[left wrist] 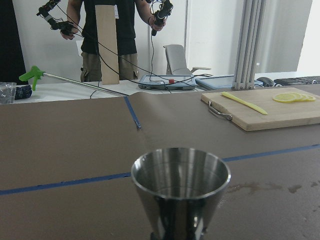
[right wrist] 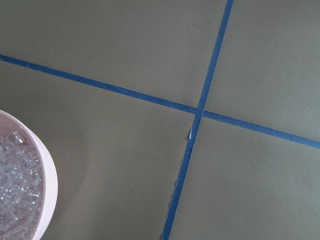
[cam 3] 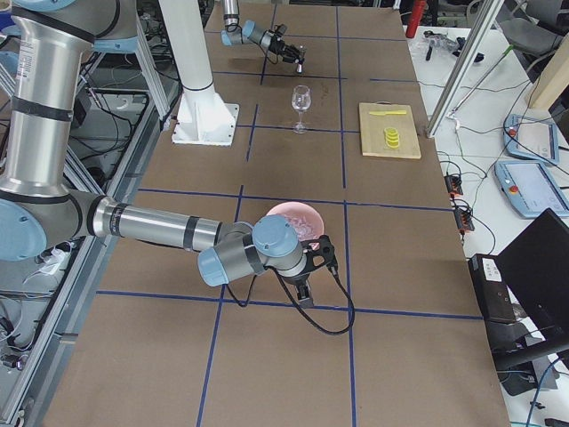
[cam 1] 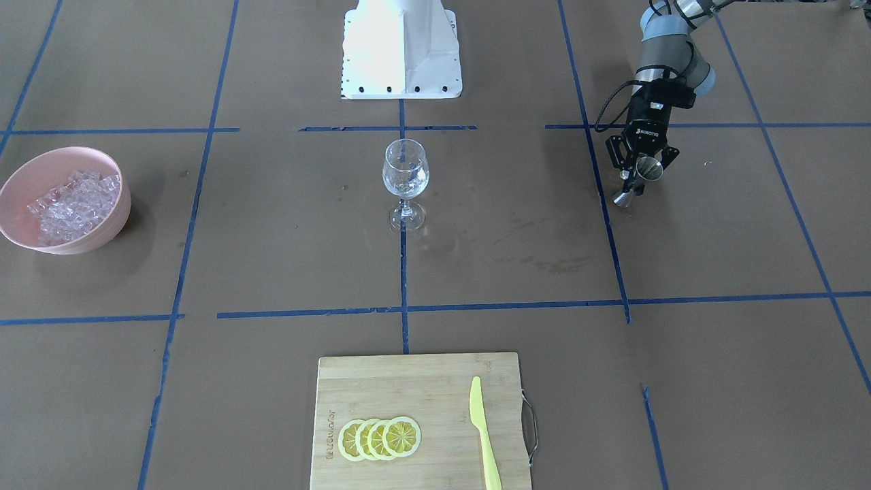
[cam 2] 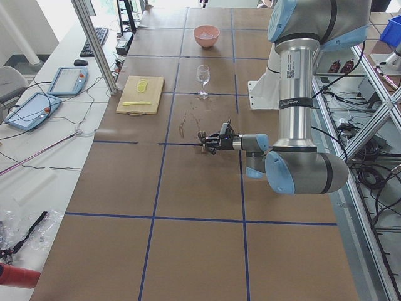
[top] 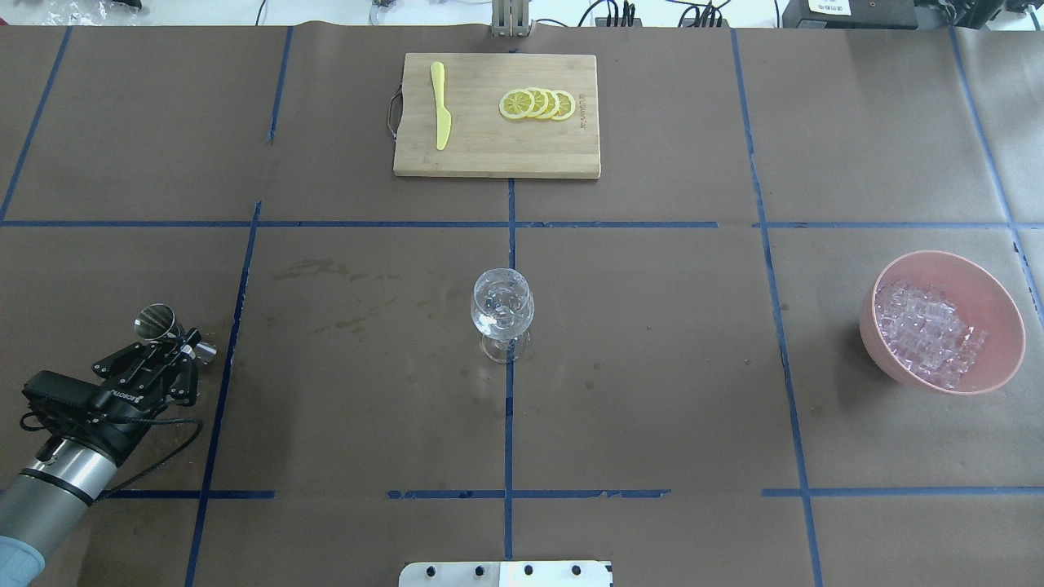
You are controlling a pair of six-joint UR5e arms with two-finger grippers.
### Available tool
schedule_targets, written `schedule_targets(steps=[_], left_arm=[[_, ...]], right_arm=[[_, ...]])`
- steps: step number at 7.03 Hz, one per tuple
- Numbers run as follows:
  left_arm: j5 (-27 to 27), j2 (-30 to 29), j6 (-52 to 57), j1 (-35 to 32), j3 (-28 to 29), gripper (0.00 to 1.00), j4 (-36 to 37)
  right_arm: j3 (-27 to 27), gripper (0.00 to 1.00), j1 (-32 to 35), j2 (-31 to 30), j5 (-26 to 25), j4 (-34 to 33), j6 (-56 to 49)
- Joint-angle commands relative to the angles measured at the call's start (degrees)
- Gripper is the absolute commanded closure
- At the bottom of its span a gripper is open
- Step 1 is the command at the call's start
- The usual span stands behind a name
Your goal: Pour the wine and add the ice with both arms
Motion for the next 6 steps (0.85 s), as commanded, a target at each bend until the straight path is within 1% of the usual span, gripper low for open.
schedule_targets(steps=[1,3,5,6], left_arm=[[0.0,-0.5,0.0,0.4,0.6,0.95,0.0],[0.0,-0.6,0.0,0.4,0.6,0.85,-0.1],[0.0,-0.6,0.0,0.4,0.6,0.66,-0.1],[0.0,-0.6,0.0,0.4,0.6,0.64,-0.1]], right_arm=[[0.0,0.0,0.0,0.0,0.0,0.0,0.0],[0.0,0.0,0.0,0.0,0.0,0.0,0.0],[0.0,0.0,0.0,0.0,0.0,0.0,0.1],[0.0,0.0,0.0,0.0,0.0,0.0,0.1]])
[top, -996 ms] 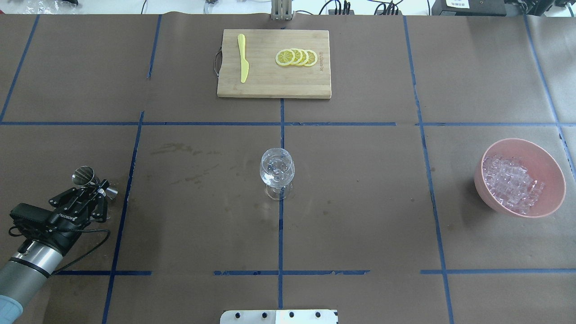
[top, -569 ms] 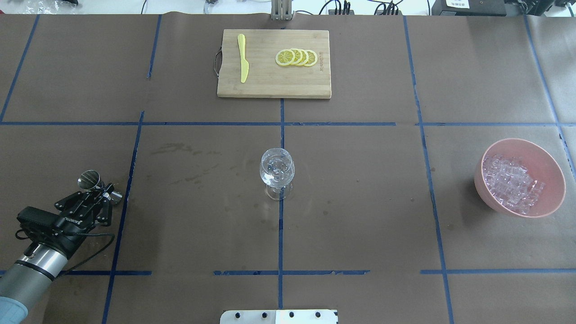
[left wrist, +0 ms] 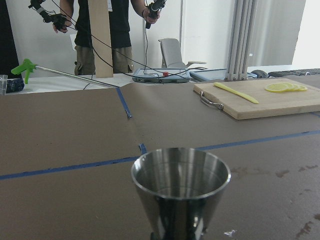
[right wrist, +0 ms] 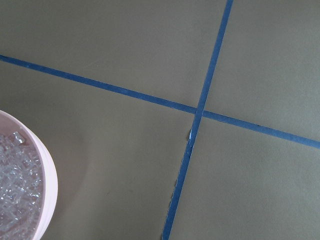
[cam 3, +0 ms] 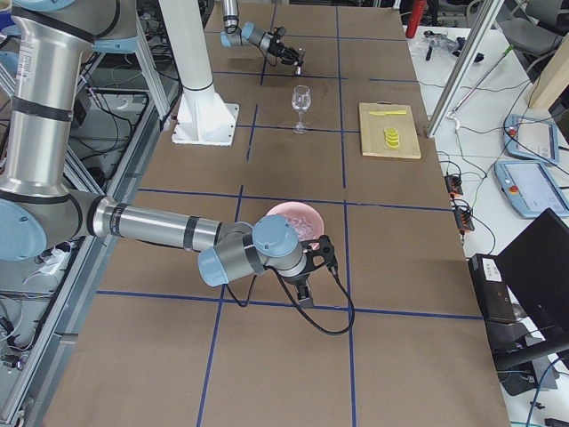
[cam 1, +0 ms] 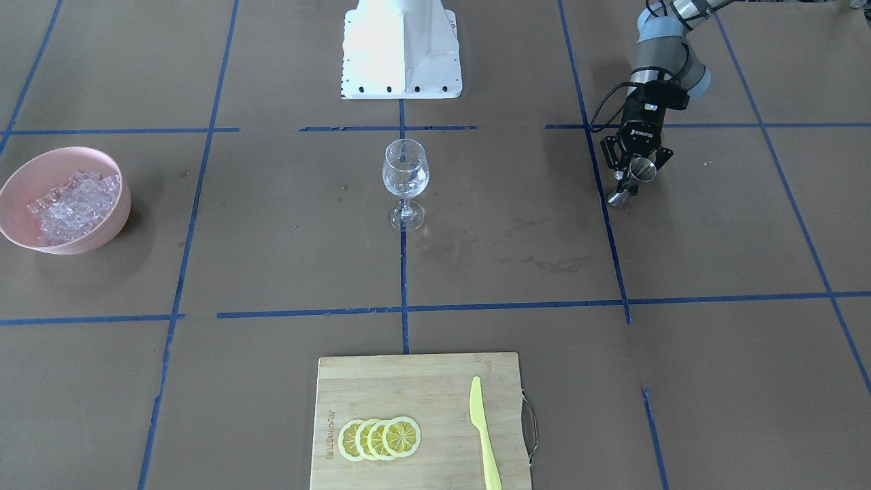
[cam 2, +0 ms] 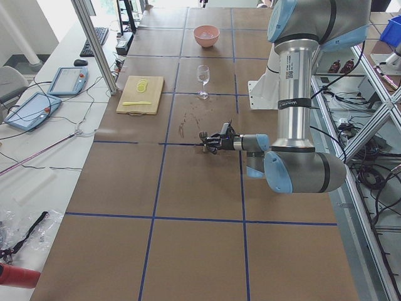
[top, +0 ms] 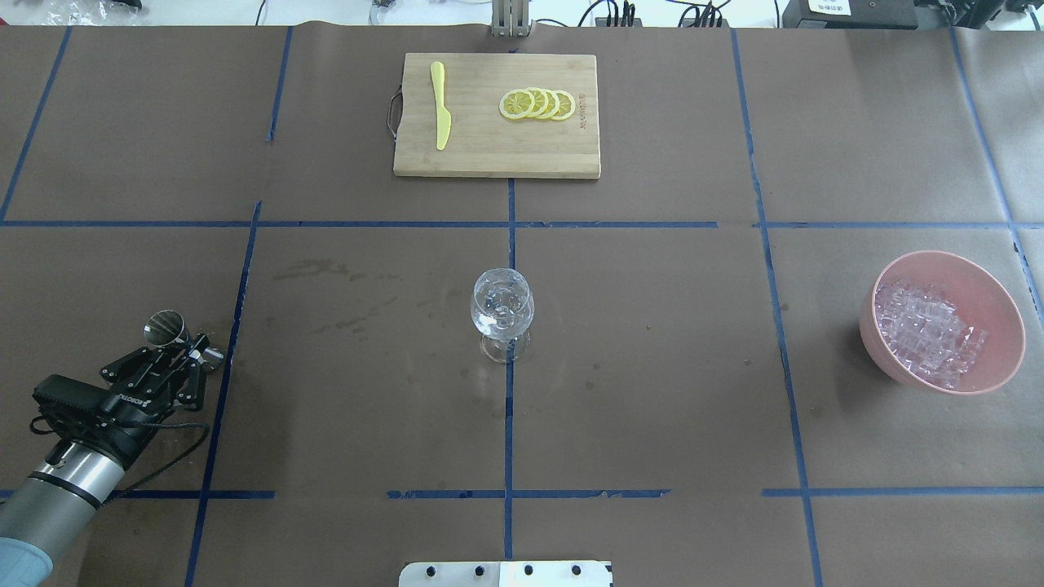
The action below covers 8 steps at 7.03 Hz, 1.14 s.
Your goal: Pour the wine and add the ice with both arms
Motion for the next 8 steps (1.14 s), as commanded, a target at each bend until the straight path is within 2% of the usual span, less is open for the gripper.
schedule_targets(steps=[1,2,3,5,6,8], left_arm=[[0.0,0.0,0.0,0.0,0.1,0.48,0.0],[0.1,0.0,0.0,0.0,0.1,0.46,-0.1],[0.1,0.1,0.0,0.0,0.1,0.4,-0.2],[0.4,0.1,0.1,0.0,-0.3,0.01,-0.7],[0.6,0.2,0.1,-0.1,-0.6,0.01,-0.9],[5.8,0.3,0.1,-0.2,-1.4,0.01,-1.4]], right_arm=[[0.0,0.0,0.0,0.0,0.0,0.0,-0.1],[0.0,0.0,0.0,0.0,0.0,0.0,0.0],[0.0,0.0,0.0,0.0,0.0,0.0,0.0],[0.1,0.0,0.0,0.0,0.0,0.0,0.1],[0.3,0.0,0.0,0.0,0.0,0.1,0.9],[0.3,0.0,0.0,0.0,0.0,0.1,1.0]])
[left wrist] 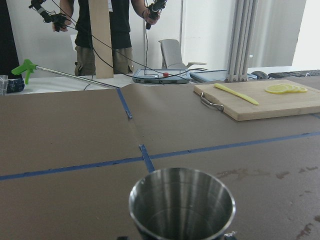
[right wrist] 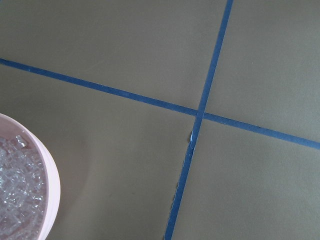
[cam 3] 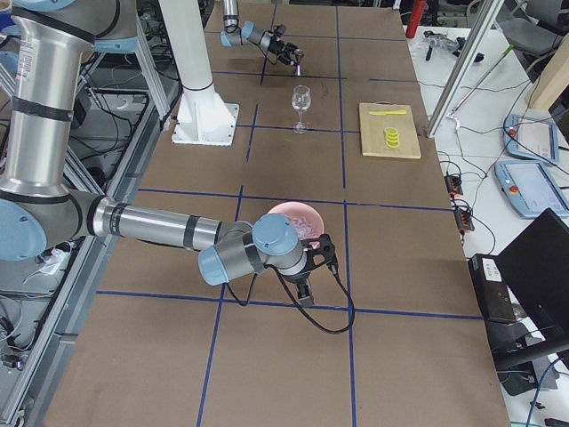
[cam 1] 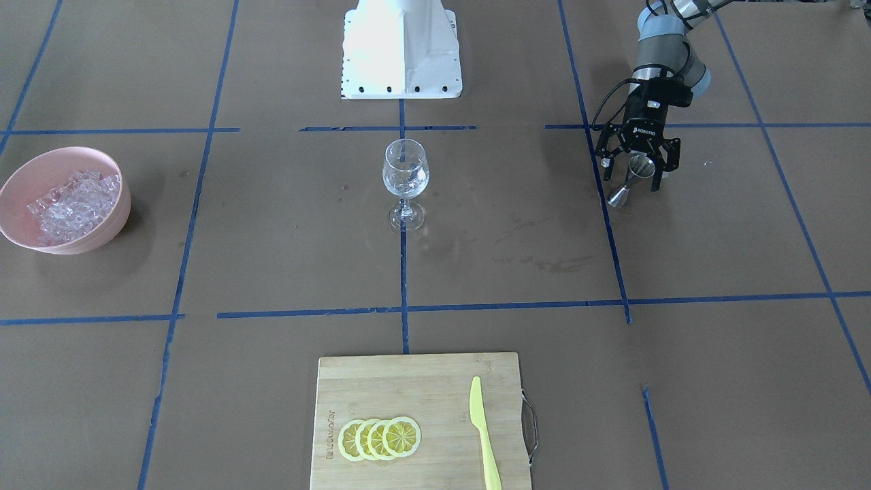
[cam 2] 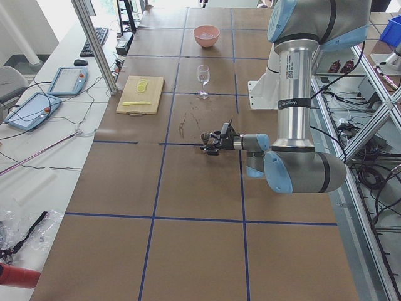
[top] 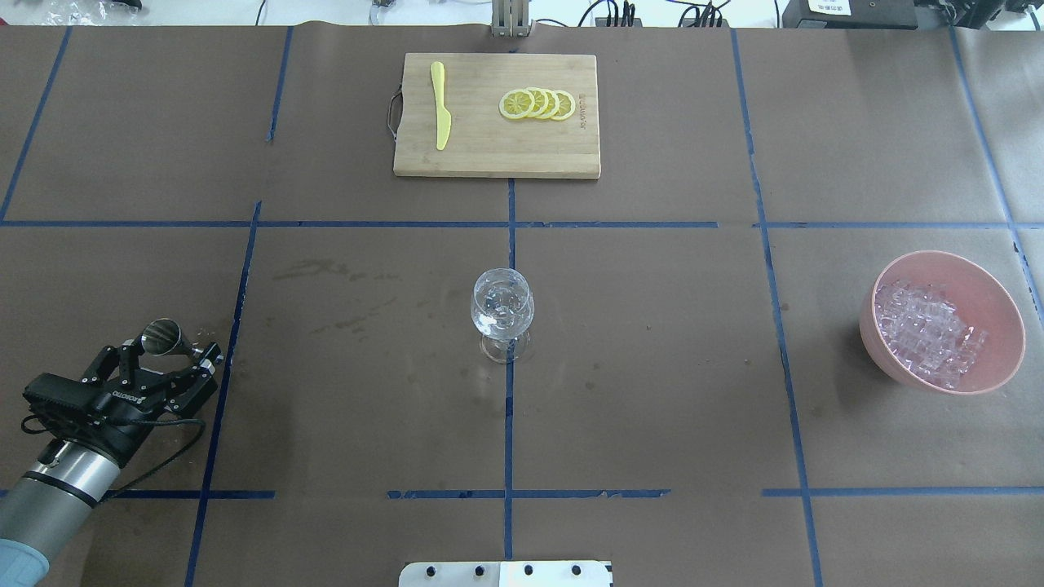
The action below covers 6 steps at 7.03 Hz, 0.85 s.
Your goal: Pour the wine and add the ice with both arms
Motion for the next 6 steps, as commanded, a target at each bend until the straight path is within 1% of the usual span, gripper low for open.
schedule_targets(steps=[1,2,4,5,6], left_arm=[[5.6,0.0,0.0,-0.1,-1.1,0.0,-1.6],[7.5,0.0,0.7,-0.1,-1.8,0.0,-2.5],[7.8,0.0,2.5,-0.1,-5.3,0.0,-2.6],[7.1,0.1,4.6,-0.7,-6.4,0.0,-2.9],[3.6,0.8,7.5,-1.4,-6.6,0.0,-6.2]], right_arm=[[-0.1,0.0,0.0,0.0,0.0,0.0,0.1],[0.0,0.0,0.0,0.0,0.0,0.0,0.1],[-0.2,0.0,0.0,0.1,0.0,0.0,0.1],[-0.2,0.0,0.0,0.1,0.0,0.0,0.1],[-0.3,0.0,0.0,0.2,0.0,0.0,0.1]])
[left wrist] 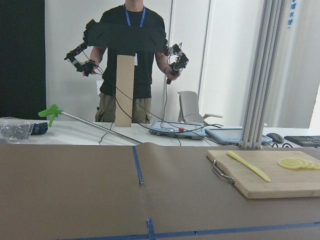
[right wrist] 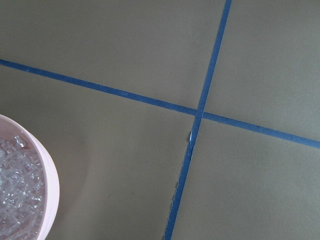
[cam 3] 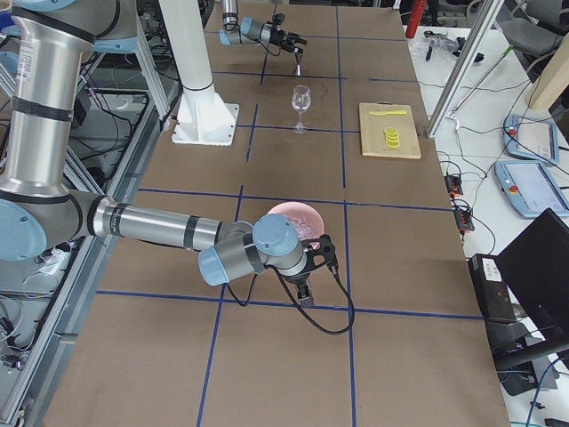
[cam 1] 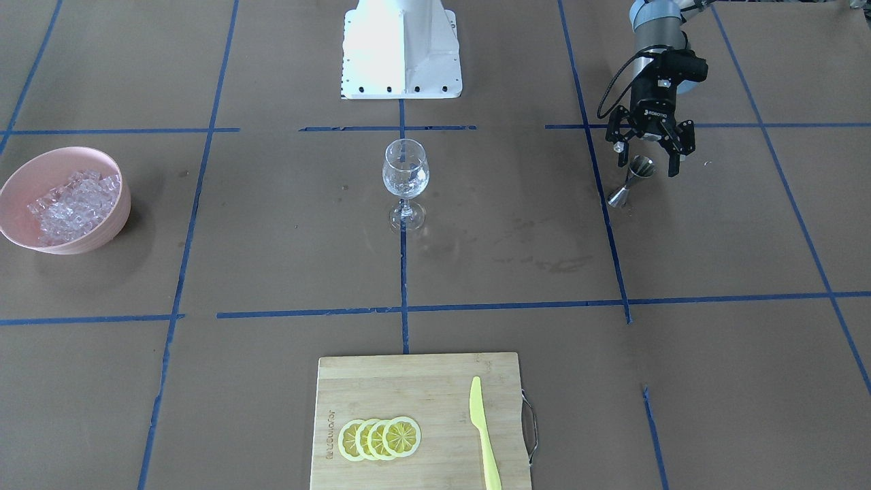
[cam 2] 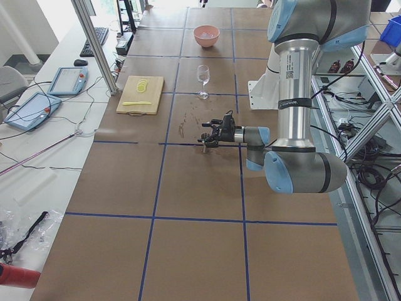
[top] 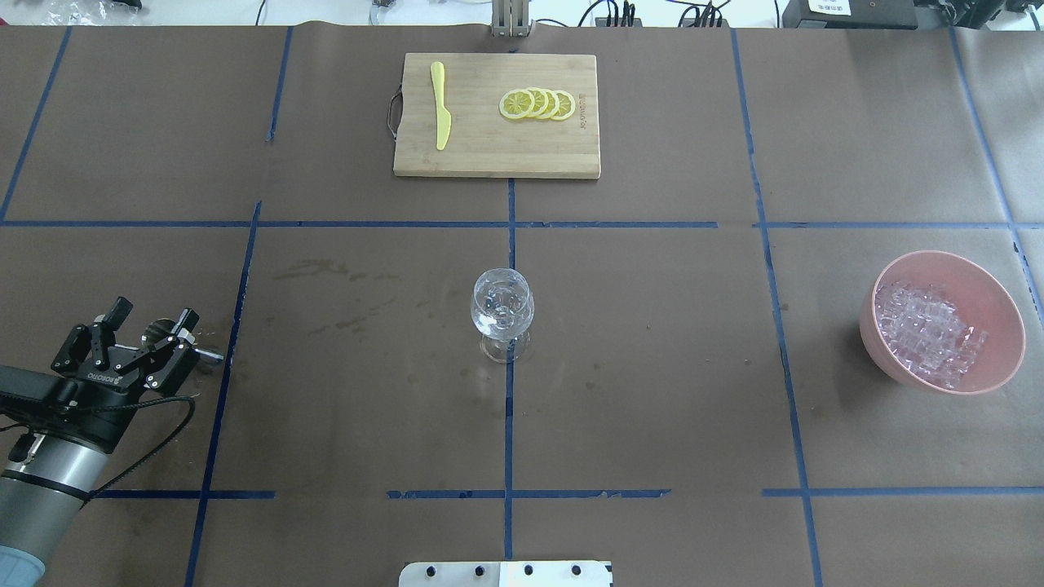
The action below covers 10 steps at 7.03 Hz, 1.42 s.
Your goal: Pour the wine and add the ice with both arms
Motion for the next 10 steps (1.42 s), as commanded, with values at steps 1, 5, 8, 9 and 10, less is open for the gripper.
schedule_targets(steps=[1,5,8,9,10], left_arm=[[-8.6,0.6,5.0,-4.9,-0.7,0.0,-3.0],[-47.3,0.5,13.9,-32.9,-0.6,0.0,6.5],[-72.3,-4.5,17.9,-56.4,-0.7,0.0,27.0],[-77.7,-5.3,21.3,-62.1,-1.0,0.0,33.0],[-83.2,-6.6,30.8,-68.1,-1.2,0.0,37.4]], right_arm=[[0.0,0.0,0.0,0.1,0.0,0.0,-0.1],[0.2,0.0,0.0,0.2,0.0,0.1,2.2],[0.2,0.0,0.0,0.2,-0.1,0.1,2.3],[0.2,0.0,0.0,0.2,-0.1,0.1,2.3],[0.2,0.0,0.0,0.2,-0.1,0.1,2.3]])
